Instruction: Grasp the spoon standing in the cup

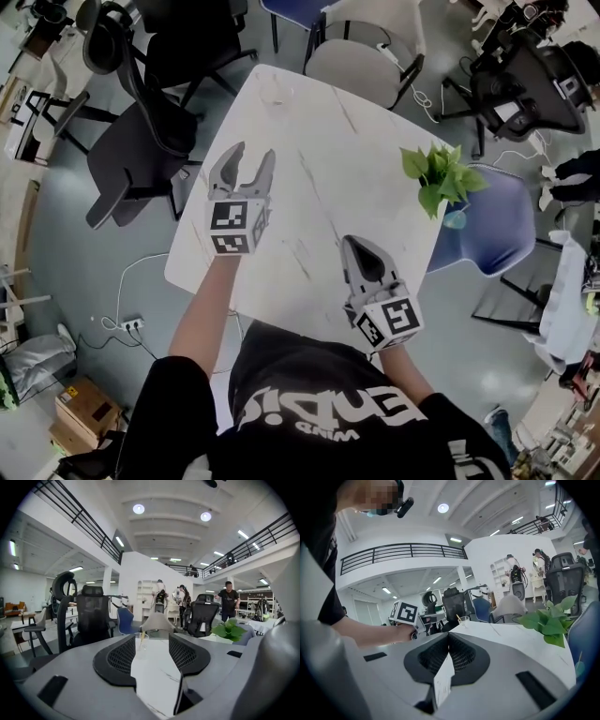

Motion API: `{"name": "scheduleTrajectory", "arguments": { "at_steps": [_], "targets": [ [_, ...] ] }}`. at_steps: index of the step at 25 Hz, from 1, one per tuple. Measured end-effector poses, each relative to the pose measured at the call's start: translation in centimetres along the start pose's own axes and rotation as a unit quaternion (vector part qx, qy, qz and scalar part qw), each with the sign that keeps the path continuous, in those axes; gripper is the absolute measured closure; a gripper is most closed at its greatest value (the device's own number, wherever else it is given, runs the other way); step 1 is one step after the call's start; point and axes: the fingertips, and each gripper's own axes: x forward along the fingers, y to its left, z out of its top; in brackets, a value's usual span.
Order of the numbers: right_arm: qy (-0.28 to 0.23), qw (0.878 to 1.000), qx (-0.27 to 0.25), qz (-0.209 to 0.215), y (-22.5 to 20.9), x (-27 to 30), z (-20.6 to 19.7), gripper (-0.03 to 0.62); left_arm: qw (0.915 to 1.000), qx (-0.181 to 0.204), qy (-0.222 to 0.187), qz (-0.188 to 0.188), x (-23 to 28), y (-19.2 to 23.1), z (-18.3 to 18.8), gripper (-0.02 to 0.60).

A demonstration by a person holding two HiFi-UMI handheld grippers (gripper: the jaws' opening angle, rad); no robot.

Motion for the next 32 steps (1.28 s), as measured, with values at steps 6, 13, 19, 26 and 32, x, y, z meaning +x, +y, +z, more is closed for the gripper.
{"name": "scheduleTrajectory", "arguments": {
  "at_steps": [6, 13, 19, 26, 32],
  "targets": [
    [0.009, 1.0, 0.001, -0.005, 0.2, 0.7, -0.3, 0.582, 0.9998, 0.01, 0.014, -0.006, 3.3, 0.8, -0.9, 0.365],
    [0.018, 1.0, 0.004, -0.016, -0.4, 1.7, -0.5, 0.582, 0.9997, 0.007, 0.021, -0.007, 7.2, 1.9, -1.8, 0.367],
    [0.021, 0.999, 0.009, -0.022, -0.7, 2.6, -0.6, 0.582, 0.9993, 0.02, 0.03, -0.002, 10.2, 3.2, -2.4, 0.376],
    [0.033, 0.999, 0.014, -0.033, -1.3, 2.8, -1.2, 0.582, 0.9975, 0.055, 0.046, -0.002, 13.5, 3.8, -3.7, 0.388],
    [0.039, 0.998, 0.022, -0.039, -1.8, 3.0, -1.6, 0.582, 0.9961, 0.068, 0.055, -0.004, 15.5, 3.6, -4.7, 0.41]
  ]
}}
